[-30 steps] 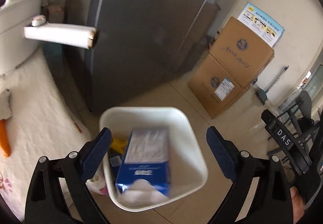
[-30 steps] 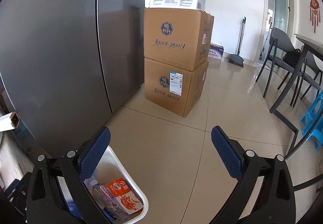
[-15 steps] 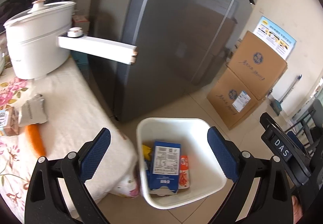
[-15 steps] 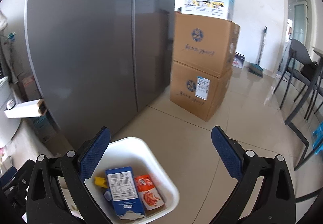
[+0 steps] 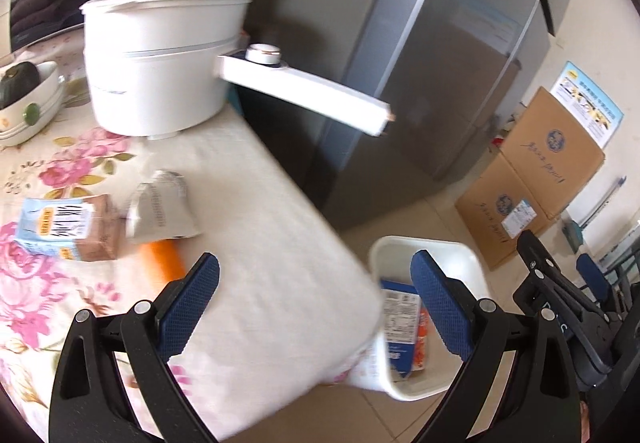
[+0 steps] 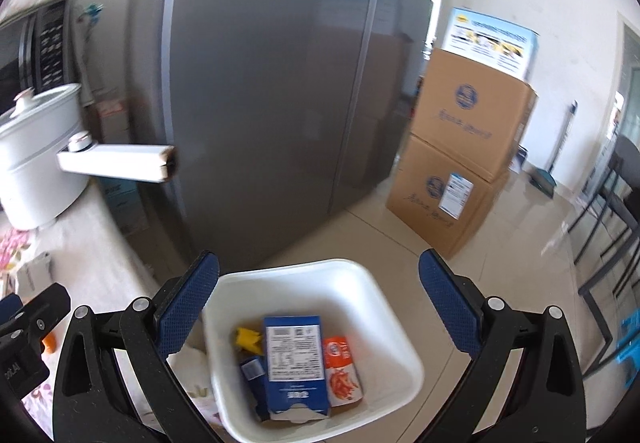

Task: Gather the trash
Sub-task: 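Move both tools back over the table toward the milk carton and peel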

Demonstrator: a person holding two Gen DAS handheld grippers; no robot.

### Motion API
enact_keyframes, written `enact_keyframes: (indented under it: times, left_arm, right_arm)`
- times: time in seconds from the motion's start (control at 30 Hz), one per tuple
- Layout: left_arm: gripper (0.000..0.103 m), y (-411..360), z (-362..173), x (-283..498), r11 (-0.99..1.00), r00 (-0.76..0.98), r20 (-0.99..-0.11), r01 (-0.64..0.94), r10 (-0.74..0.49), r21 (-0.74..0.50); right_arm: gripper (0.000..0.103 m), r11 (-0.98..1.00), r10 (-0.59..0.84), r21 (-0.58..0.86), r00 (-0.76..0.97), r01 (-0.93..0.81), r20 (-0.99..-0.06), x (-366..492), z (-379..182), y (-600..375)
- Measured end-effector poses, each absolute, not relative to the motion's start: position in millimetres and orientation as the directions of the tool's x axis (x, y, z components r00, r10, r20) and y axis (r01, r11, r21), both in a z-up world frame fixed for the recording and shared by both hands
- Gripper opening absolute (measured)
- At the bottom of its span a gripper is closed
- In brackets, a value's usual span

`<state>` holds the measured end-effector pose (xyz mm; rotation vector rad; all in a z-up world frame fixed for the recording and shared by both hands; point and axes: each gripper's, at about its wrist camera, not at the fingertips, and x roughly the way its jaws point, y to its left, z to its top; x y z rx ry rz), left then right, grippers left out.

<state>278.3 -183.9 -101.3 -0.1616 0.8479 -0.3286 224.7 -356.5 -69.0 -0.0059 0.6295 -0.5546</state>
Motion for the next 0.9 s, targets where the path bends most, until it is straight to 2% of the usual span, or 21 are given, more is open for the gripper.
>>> enact_keyframes:
  times: [0.3, 0.53, 0.67, 0.8, 0.9]
  left_arm:
    - [0.094, -114, -104, 292, 0.971, 0.626, -0.743, 0.145, -0.238, -0.189]
    - [0.094, -67, -114, 315, 0.978, 0.563, -0.815, 0.21, -0.134, -0.015]
    - [0.094, -54, -120, 327, 0.931, 0.512, -0.853, 0.351, -0.102, 0.1]
    - [0.094, -66, -133, 328, 0.787, 0.452, -0.891, 0.567, -0.053, 0.241]
    - [0.094, -75, -144, 337, 0.687, 0.411, -0.912, 0.661, 0.005, 0.302]
  right_arm:
    - [0.096, 0.913, -0.405, -0.202, 0.72, 0.355, -0.564, 248, -73, -288]
    - [0.096, 0.941, -0.338, -0.207, 0.741, 0.268, -0.58, 263, -77, -249]
    - [0.096, 0.949, -0.316, -0.209, 0.734, 0.237, -0.601, 273, -84, -240]
    - [0.096, 0.96, -0.279, -0.187, 0.722, 0.207, -0.633, 281, -91, -235]
    - [0.096, 0.967, -0.256, -0.18, 0.718, 0.182, -0.648, 285, -93, -233]
